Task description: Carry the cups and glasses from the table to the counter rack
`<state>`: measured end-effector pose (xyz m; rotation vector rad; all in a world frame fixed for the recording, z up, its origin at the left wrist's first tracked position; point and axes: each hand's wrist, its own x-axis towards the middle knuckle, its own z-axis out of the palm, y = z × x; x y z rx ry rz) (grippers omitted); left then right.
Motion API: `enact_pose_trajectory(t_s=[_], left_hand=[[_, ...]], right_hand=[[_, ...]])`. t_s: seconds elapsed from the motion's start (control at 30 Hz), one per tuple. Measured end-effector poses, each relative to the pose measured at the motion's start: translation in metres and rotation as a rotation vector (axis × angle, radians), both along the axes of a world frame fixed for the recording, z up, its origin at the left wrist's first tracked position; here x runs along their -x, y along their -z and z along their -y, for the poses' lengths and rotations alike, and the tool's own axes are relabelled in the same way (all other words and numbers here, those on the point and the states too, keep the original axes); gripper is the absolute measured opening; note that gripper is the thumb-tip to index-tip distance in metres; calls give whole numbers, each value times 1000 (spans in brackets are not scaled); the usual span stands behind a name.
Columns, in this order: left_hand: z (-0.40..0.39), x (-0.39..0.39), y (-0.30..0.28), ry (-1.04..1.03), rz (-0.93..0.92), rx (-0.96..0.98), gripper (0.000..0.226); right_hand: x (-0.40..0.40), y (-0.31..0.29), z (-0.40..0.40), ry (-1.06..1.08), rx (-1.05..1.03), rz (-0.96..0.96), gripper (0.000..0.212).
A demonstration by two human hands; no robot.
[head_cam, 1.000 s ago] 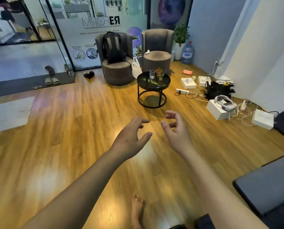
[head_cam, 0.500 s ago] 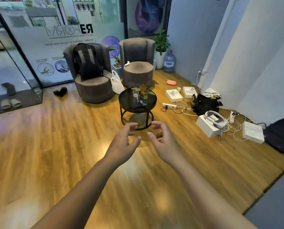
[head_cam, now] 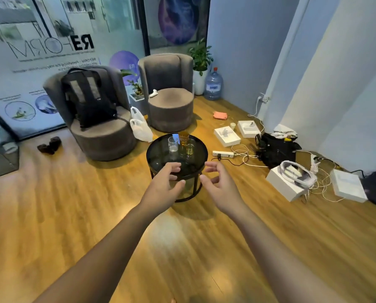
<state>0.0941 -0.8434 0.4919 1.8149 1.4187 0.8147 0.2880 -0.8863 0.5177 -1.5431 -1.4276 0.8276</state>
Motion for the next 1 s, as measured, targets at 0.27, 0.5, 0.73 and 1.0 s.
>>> enact_pose_trajectory(t_s=[0.27, 0.5, 0.73, 1.0], left_hand=[[-159, -12, 30, 48, -20, 111, 52], [-306, -46, 92, 41, -20, 198, 63], [-418, -78, 150, 22, -16, 381, 91], [-517, -100, 225, -55, -43, 513, 92]], right_hand=[[-10, 37, -152, 63, 92, 6, 40], [-46, 88, -298, 52, 180, 20, 46], [-82, 130, -430, 38, 284, 28, 60], [-105, 205, -531, 47, 413, 28, 74]])
